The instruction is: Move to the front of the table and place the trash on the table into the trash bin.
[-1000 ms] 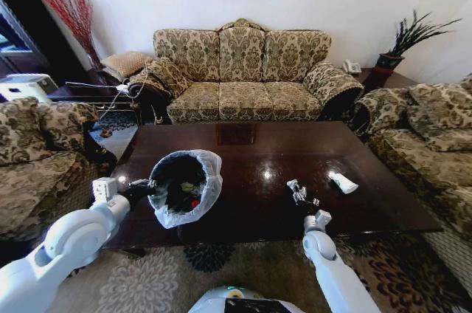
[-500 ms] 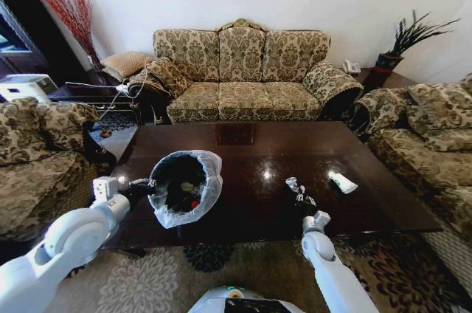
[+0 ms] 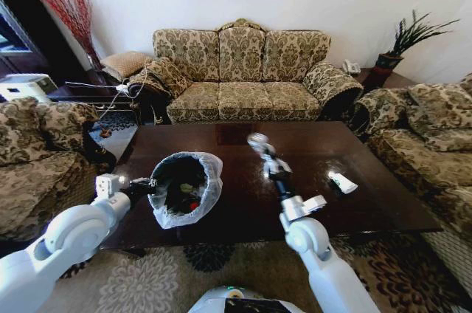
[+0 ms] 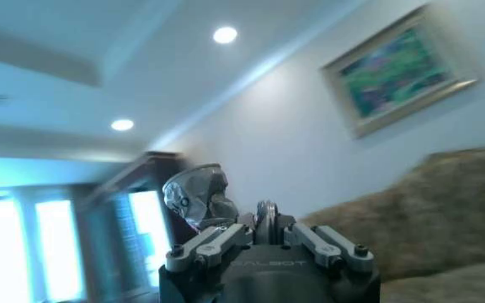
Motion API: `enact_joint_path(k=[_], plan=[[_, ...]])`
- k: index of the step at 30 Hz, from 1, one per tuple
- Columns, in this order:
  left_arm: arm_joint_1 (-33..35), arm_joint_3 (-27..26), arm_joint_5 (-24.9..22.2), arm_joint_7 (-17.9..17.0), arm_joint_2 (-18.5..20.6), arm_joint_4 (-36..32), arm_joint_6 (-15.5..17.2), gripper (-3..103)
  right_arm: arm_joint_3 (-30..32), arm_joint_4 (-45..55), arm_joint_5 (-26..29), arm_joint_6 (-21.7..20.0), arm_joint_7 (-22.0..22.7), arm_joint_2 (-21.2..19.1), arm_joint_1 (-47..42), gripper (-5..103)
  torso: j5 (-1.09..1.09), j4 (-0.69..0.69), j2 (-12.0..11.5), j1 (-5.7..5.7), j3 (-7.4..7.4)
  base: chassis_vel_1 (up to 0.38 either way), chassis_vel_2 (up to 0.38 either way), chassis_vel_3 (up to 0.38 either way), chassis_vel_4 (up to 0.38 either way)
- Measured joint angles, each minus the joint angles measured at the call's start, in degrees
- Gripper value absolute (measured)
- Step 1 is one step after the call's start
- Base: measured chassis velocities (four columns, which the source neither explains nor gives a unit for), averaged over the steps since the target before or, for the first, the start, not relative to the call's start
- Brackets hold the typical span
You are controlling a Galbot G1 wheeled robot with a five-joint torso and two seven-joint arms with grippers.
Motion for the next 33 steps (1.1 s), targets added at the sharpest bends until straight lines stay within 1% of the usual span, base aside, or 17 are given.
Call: enact_joint_path(k=[2,4,6,9,12,13,15,19,20,23,25,26,27,29,30,31,33], plan=[[0.27,0.03,-0.04,-0.06,0.0,-0.27,0.22,0,-5.54,0.34,-2.04,-0.35,-1.16,0.12,1.33,9,0.0,-0.01,0.0,0.0,0.0,0.0,0.0,0.0,0.0],[0.37,0.09,-0.04,-0.07,-0.03,-0.32,0.32,0,-7.54,0.11,-2.82,-0.44,-1.54,0.21,1.67,9,0.0,-0.01,0.0,0.0,0.0,0.0,0.0,0.0,0.0],[0.41,0.37,-0.02,-0.12,-0.34,-0.47,0.58,0,-12.51,-2.22,-7.35,-1.08,-2.07,0.92,2.71,9,-0.01,-0.01,0.0,0.0,0.0,0.0,0.0,0.0,0.0],[0.39,0.33,-0.01,-0.15,-0.42,-0.85,0.66,0,-13.92,-3.6,-10.58,-1.3,-2.19,1.55,2.83,9,0.0,0.0,0.0,0.0,0.0,0.0,0.0,0.0,0.0],[0.59,-0.09,-0.09,-0.15,-0.34,-1.19,0.72,0,-14.43,-3.93,-12.4,-1.66,-2.08,2.02,2.32,19,0.0,-0.02,0.0,0.0,0.0,0.0,0.0,0.0,0.0],[0.63,-0.19,-0.09,-0.17,-0.29,-1.19,0.72,0,-14.35,-3.9,-12.59,-1.72,-2.04,1.98,2.11,19,0.01,-0.02,0.0,0.0,0.0,0.0,0.0,0.0,0.0],[0.64,-0.18,-0.09,-0.18,-0.44,-1.19,0.74,0,-13.79,-3.65,-12.7,-1.72,-2.03,1.5,1.66,30,0.02,-0.02,0.0,0.0,0.0,0.0,0.0,0.0,0.0],[0.58,0.08,0.05,-0.2,-1.2,-1.4,0.76,0,-13.05,-3.23,-12.69,-1.45,-1.98,1.01,0.97,46,0.01,-0.02,0.0,0.0,0.0,0.0,0.0,0.0,0.0],[0.58,0.08,0.05,-0.2,-1.2,-1.4,0.76,0,-13.05,-3.23,-12.69,-1.45,-1.98,1.01,0.97,46,0.01,-0.02,0.0,0.0,0.0,0.0,0.0,0.0,0.0],[0.97,0.08,0.74,-0.2,-1.79,-1.39,0.8,0,-11.06,-1.58,-11.75,-0.36,-1.68,1.22,-0.64,57,0.01,-0.01,0.0,0.0,0.0,0.0,0.0,0.0,0.0],[1.33,-0.23,1.14,-0.18,-2.01,-1.2,0.84,0,-7.88,0.08,-10.88,0.83,1.26,2.19,-3.0,68,0.02,-0.01,0.0,0.0,0.0,0.0,0.0,0.0,0.0],[1.33,-0.23,1.14,-0.18,-2.01,-1.2,0.84,0,-7.88,0.08,-10.88,0.83,1.26,2.19,-3.0,68,0.02,-0.01,0.0,0.0,0.0,0.0,0.0,0.0,0.0],[1.39,-0.42,1.22,-0.18,-2.16,-1.18,0.84,0,-6.02,0.37,-10.75,1.36,3.18,2.65,-4.09,74,0.01,-0.01,0.0,0.0,0.0,0.0,0.0,0.0,0.0],[1.32,-0.58,1.28,-0.13,-2.68,-1.22,0.84,0,1.98,-2.15,-12.24,2.97,7.77,3.78,-7.19,84,0.02,-0.01,0.0,0.0,0.0,0.0,0.0,0.0,0.0],[1.32,-0.58,1.28,-0.13,-2.68,-1.22,0.84,0,1.98,-2.15,-12.24,2.97,7.77,3.78,-7.19,84,0.02,-0.01,0.0,0.0,0.0,0.0,0.0,0.0,0.0],[1.23,-0.58,1.29,-0.09,-2.91,-1.32,0.84,0,5.05,-3.75,-12.81,3.11,8.68,3.8,-8.18,84,0.01,-0.01,0.0,0.0,0.0,0.0,0.0,0.0,0.0],[0.89,-0.27,1.37,0.16,-3.56,-1.62,0.84,0,11.87,-8.25,-11.58,3.15,10.85,3.25,-10.52,94,0.02,-0.01,0.0,0.0,0.0,0.0,0.0,0.0,0.0]])
